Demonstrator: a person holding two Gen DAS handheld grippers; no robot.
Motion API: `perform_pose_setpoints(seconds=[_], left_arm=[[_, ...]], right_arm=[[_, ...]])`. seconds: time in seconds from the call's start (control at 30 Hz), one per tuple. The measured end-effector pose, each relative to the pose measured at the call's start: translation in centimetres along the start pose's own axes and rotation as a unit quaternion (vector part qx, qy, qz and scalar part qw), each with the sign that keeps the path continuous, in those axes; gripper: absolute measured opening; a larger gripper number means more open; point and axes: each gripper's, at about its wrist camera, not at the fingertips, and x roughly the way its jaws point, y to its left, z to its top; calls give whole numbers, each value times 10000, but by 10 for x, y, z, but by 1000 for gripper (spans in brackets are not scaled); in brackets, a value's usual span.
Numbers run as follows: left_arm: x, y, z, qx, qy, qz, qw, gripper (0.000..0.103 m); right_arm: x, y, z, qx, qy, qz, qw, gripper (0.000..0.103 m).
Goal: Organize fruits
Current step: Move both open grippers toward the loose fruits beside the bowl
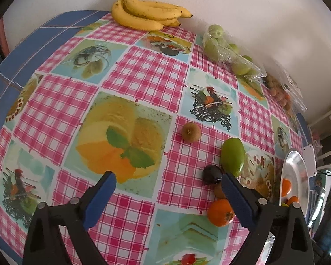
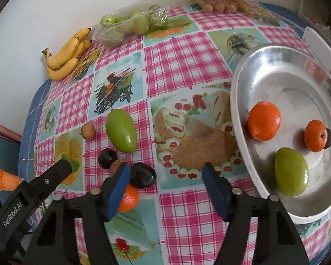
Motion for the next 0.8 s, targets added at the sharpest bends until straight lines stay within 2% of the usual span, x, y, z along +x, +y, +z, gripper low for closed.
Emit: perform_pose_setpoints(seconds=[0.2,0.53,0.7,0.8], left_arm=[[1,0,0,-55,46,-23,10000,96],[2,-2,-1,-69,71,-23,9999,97],[1,-2,0,-79,80,-33,9999,96],[1,-2,0,-66,79,-49,9999,96]], right_arm=[[9,2,-3,69,156,256,9995,49],[20,10,-3,44,256,449,9987,41],[22,12,-2,58,273,534,9982,30],[21,12,-1,71,246,559,9981,30]])
